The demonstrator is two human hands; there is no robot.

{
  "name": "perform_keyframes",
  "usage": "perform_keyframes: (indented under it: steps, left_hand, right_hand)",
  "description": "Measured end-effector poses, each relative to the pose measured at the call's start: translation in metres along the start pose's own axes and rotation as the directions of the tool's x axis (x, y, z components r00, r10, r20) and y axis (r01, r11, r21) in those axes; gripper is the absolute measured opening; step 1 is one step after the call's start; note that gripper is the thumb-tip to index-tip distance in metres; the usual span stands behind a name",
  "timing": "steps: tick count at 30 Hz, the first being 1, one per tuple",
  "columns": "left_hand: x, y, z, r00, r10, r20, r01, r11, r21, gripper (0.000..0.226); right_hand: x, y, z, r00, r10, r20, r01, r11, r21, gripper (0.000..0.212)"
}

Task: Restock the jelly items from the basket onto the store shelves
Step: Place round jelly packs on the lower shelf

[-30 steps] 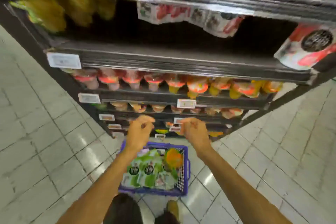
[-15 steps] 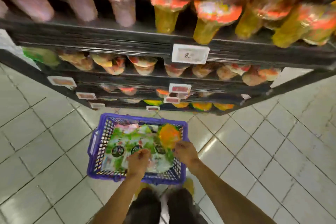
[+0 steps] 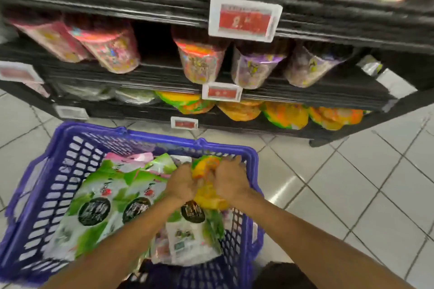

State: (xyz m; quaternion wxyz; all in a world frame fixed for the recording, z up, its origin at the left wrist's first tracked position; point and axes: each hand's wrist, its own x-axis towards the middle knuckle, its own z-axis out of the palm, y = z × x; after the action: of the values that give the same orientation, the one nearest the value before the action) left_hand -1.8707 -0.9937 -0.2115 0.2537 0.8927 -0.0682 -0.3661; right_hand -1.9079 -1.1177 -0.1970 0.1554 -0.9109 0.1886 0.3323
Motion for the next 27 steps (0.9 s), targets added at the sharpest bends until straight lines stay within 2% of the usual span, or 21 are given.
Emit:
perform_keyframes:
  steps: [2,4,7,10,13,15,17,19,21,24,26,27]
  left_hand:
    - [0.012,-0.006,-0.001,0.999,-0.008,0.036,0.006,0.999,0.048,0.027]
    - [0.02,-0.013,-0.004,0.998,0.038,0.056,-0.037,0.999,-0.005,0.018]
    - [0.022,-0.023,-0.008,0.992,0.116,0.043,-0.108,0.983,-0.149,0.02]
    - [0.022,-0.03,-0.013,0.991,0.137,0.007,-0.134,0.981,-0.142,0.025]
    - [0.01,-0.026,-0.028,0.995,0.095,-0.04,-0.102,0.967,-0.231,0.017]
    - [-0.006,-0.02,-0.039,0.997,0.073,-0.01,-0.072,0.94,-0.333,0.013]
    - [-0.016,-0.013,-0.048,0.998,0.057,-0.028,-0.063,0.921,-0.385,0.012]
    - [-0.02,-0.004,-0.055,0.995,0.064,-0.082,-0.093,0.896,-0.434,0.009]
    - [-0.018,0.009,-0.056,0.981,0.097,-0.171,-0.17,0.855,-0.491,0.005]
    - [-0.014,0.035,-0.04,0.953,0.109,-0.283,-0.272,0.719,-0.639,0.012]
    - [-0.014,0.054,-0.027,0.949,0.122,-0.291,-0.299,0.641,-0.707,0.012]
    - [-0.014,0.063,-0.021,0.953,0.14,-0.269,-0.296,0.626,-0.722,0.02]
  right_hand:
    - [0.01,-0.003,0.005,1.0,-0.011,0.029,0.013,0.995,-0.094,0.055]
    - [0.014,0.0,0.007,0.995,-0.094,0.03,0.097,0.985,-0.144,0.057]
    - [0.009,0.011,-0.002,0.974,-0.224,0.025,0.224,0.952,-0.209,0.046]
    - [0.006,0.019,-0.013,0.946,-0.306,0.11,0.322,0.926,-0.195,0.04]
    - [-0.002,0.027,-0.025,0.942,-0.319,0.106,0.324,0.945,-0.036,0.052]
    - [-0.013,0.035,-0.029,0.95,-0.286,0.125,0.243,0.928,0.283,0.049]
    - [-0.024,0.044,-0.03,0.942,-0.278,0.187,0.092,0.751,0.654,0.047]
    - [-0.03,0.053,-0.032,0.932,-0.298,0.206,-0.004,0.559,0.829,0.049]
    - [-0.028,0.059,-0.034,0.96,-0.257,0.114,0.004,0.416,0.909,0.044]
    - [-0.024,0.062,-0.034,0.995,-0.028,-0.099,0.103,0.229,0.968,0.032]
    - [-0.023,0.064,-0.031,0.979,0.121,-0.165,0.146,0.148,0.978,0.032]
    - [-0.023,0.066,-0.029,0.967,0.186,-0.175,0.157,0.11,0.981,0.032]
